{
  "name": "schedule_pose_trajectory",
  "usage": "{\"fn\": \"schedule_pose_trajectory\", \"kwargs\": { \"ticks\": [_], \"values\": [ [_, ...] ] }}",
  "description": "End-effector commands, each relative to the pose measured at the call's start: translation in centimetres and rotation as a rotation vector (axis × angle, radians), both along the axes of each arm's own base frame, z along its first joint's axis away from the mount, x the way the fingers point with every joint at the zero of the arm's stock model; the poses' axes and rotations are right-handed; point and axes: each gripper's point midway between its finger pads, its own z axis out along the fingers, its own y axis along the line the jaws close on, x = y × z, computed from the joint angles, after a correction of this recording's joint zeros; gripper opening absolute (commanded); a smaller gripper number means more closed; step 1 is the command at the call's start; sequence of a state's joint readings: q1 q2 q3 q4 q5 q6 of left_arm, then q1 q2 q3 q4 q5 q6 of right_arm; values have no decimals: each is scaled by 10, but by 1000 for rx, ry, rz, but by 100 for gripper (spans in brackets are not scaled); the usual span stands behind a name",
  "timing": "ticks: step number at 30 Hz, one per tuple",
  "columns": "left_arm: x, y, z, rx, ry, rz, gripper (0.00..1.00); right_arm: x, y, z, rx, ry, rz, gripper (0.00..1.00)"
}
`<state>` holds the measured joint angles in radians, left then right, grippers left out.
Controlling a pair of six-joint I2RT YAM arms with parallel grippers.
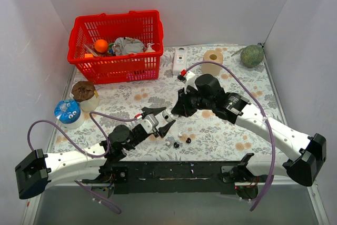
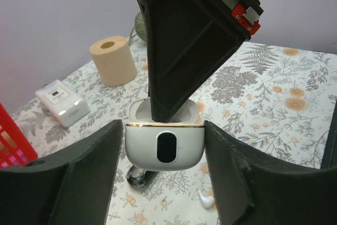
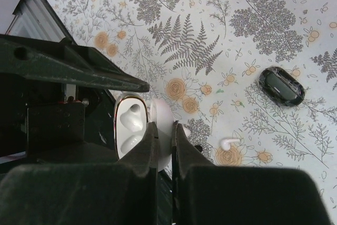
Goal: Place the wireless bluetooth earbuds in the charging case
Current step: Open the charging case.
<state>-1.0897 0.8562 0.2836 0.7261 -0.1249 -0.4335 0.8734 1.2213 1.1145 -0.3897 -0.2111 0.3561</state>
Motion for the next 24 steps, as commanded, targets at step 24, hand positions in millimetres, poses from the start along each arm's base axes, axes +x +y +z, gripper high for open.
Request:
{"fn": "schedule_pose_trajectory", "kwargs": {
  "ticks": [24],
  "values": [
    [-52,-6,55,-31,465,-635,85,-15,-46,109,-62,-674,262,1]
  ]
}}
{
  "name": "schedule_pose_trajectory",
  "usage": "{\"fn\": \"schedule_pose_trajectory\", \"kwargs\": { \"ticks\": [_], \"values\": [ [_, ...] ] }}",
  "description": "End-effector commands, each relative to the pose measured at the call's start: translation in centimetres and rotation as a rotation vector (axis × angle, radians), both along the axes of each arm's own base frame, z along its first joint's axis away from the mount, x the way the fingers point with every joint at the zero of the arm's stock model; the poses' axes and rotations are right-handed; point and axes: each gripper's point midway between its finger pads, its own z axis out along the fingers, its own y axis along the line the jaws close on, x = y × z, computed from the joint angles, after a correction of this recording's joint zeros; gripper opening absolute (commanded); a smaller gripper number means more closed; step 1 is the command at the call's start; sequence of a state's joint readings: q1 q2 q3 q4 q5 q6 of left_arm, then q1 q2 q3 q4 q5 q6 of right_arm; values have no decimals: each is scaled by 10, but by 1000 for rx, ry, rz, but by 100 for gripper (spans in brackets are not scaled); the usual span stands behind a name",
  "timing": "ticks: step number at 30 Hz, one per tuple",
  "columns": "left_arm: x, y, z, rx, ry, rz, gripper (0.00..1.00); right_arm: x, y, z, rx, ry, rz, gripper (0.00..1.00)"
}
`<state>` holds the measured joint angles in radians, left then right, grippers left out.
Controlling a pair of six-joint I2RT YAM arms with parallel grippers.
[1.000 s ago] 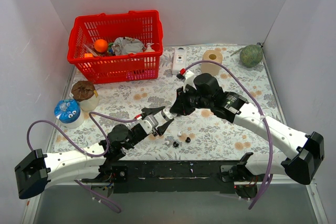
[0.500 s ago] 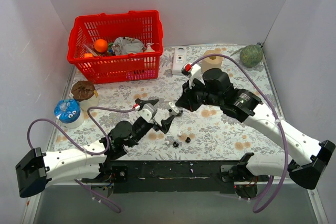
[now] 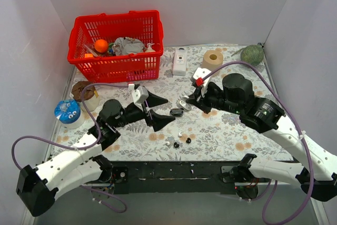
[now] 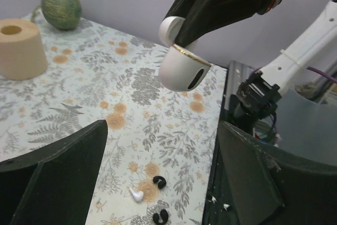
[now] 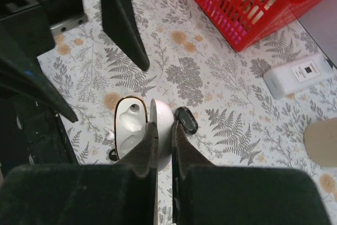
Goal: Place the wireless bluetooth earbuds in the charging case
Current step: Open the charging case.
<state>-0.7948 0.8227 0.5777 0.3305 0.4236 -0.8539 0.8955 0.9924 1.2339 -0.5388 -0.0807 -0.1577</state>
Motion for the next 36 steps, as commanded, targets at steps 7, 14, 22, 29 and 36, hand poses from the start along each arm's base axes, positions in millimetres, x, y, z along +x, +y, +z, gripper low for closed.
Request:
{"fn": "schedule_pose_trajectory", "kwargs": {
  "ticks": [7,14,22,29,36],
  "values": [
    [-36,-15,-5,55,127,-427,80,-23,28,-2,-63,-2,190,1],
    [-33,-17,-4,45,109,-429,72,-20,36,-7,-55,28,177,1],
    [-30,-17,-12,46,98,-407,58,-20,47,-9,-22,61,191,1],
    [-28,-19,-15,37,103,-410,47,-23,50,-10,-12,81,200,1],
    [-29,-18,-20,35,119,-407,43,-23,50,-9,-7,86,196,1]
  ]
}}
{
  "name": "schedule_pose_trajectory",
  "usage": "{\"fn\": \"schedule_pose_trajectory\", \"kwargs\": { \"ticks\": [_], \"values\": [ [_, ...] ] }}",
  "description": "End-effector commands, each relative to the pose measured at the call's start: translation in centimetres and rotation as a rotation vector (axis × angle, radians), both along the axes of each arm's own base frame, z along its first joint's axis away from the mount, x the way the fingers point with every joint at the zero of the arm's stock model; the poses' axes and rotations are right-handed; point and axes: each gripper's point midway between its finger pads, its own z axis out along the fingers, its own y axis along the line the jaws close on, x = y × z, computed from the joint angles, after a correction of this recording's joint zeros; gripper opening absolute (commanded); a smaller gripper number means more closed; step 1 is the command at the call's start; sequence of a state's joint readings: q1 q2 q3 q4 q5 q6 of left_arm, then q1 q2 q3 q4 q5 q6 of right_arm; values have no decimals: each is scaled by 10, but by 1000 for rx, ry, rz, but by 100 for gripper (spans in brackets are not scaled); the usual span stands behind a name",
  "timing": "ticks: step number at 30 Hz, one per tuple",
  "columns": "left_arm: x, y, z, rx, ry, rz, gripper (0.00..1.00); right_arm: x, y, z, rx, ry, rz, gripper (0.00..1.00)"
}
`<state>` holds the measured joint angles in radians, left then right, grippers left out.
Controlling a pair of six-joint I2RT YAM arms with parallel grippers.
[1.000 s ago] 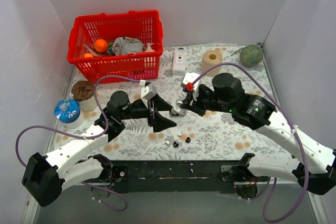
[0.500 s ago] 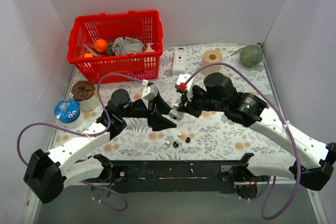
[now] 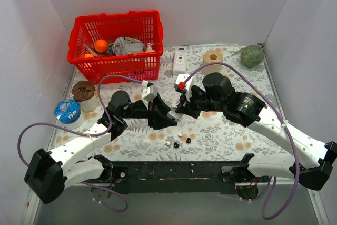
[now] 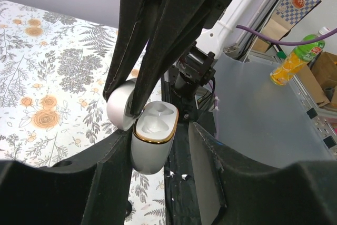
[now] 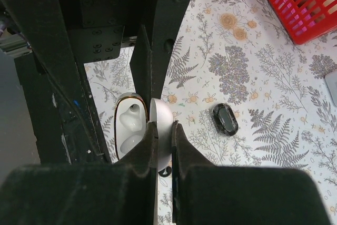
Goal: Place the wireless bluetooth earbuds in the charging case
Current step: Open the charging case.
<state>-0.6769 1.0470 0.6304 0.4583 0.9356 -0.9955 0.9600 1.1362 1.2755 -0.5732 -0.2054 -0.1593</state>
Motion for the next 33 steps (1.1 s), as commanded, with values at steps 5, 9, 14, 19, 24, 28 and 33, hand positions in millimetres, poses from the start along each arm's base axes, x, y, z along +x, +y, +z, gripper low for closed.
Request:
{"fn": "schedule_pose_trajectory", "kwargs": {
  "ticks": [5,9,14,19,24,28,33],
  "values": [
    [-1,0,0,-15,0,-2,29,-3,10,23,78,-22,19,1],
    [-1,0,1,-24,1,7,12,-3,9,22,75,-20,14,1],
    [3,2,-2,-20,12,41,0,1,7,31,124,-17,-44,39],
    [6,6,-6,-14,21,92,0,10,-4,52,200,-27,-137,57],
    [9,16,-3,-37,9,181,0,19,-14,61,247,-37,-234,61],
    [10,26,-3,-65,13,250,0,34,-35,42,247,-11,-411,58],
    [6,37,0,-106,-21,294,0,41,-63,-37,141,96,-592,56]
  ]
}}
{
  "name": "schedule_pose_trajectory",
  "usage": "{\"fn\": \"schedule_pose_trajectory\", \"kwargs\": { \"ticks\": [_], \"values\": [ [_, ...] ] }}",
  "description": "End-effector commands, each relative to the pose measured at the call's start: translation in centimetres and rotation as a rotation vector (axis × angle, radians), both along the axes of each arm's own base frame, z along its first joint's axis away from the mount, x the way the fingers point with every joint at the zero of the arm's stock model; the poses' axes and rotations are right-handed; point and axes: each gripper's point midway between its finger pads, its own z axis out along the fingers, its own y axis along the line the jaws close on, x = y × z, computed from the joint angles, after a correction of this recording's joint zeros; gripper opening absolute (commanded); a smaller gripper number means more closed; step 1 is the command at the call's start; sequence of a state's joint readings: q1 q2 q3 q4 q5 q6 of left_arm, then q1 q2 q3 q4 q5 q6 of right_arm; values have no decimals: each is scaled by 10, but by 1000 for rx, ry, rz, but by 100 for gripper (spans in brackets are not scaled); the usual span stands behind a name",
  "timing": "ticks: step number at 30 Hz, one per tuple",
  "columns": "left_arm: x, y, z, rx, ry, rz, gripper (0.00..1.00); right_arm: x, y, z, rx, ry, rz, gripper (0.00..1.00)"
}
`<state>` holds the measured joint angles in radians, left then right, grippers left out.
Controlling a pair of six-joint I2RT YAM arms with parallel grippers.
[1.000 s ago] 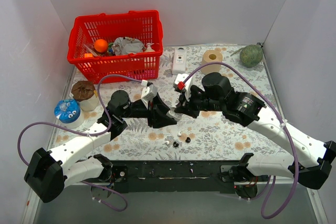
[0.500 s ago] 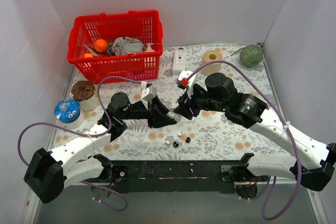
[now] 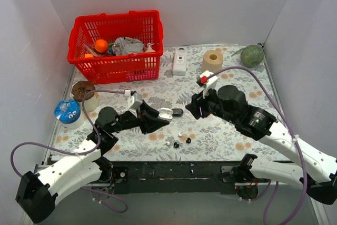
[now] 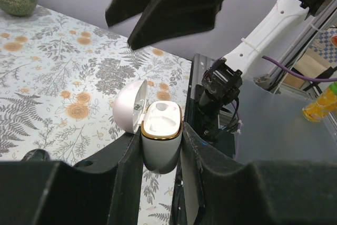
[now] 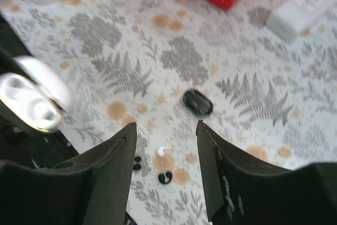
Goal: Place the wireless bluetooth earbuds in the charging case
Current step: Open the charging case, then pick up the earbud from the center of the board.
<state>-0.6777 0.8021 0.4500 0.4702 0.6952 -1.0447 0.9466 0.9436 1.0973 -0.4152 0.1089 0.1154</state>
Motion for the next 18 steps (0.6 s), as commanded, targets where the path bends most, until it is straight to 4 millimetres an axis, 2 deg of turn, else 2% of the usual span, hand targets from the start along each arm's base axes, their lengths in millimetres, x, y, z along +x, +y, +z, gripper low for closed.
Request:
{"fn": "schedule_pose_trajectory", "kwargs": {
  "ticks": [1,2,3,4,5,7,9,11,13,14,17,18],
  "values": [
    [2,9,5,-30,-36,65,0,8,-22,-58,-26,127,-170,55],
    [0,11,3,-28,-36,69,0,4,-20,-64,-17,144,-150,54],
    [-1,12,2,-35,-42,69,0,-8,-14,-67,8,171,-84,54],
    [-5,16,7,-52,-69,73,0,-17,-12,-78,11,196,-43,54],
    [-8,17,9,-61,-85,70,0,-21,-6,-75,57,198,-11,54],
    [-10,21,7,-70,-115,81,0,-27,-6,-68,106,185,6,59],
    [-14,23,11,-71,-140,75,0,-35,-4,-70,115,197,53,61],
    [-15,24,13,-60,-166,73,0,-39,-4,-63,123,183,77,63],
    [-15,25,16,-50,-172,75,0,-40,-5,-63,105,185,83,66],
    [-15,25,17,-47,-180,78,0,-38,-7,-67,82,193,70,66],
    [-13,25,18,-42,-173,88,0,-28,-21,-100,-51,243,-26,65],
    [-12,25,17,-41,-164,90,0,-28,-24,-121,-99,279,-45,65]
  ]
}}
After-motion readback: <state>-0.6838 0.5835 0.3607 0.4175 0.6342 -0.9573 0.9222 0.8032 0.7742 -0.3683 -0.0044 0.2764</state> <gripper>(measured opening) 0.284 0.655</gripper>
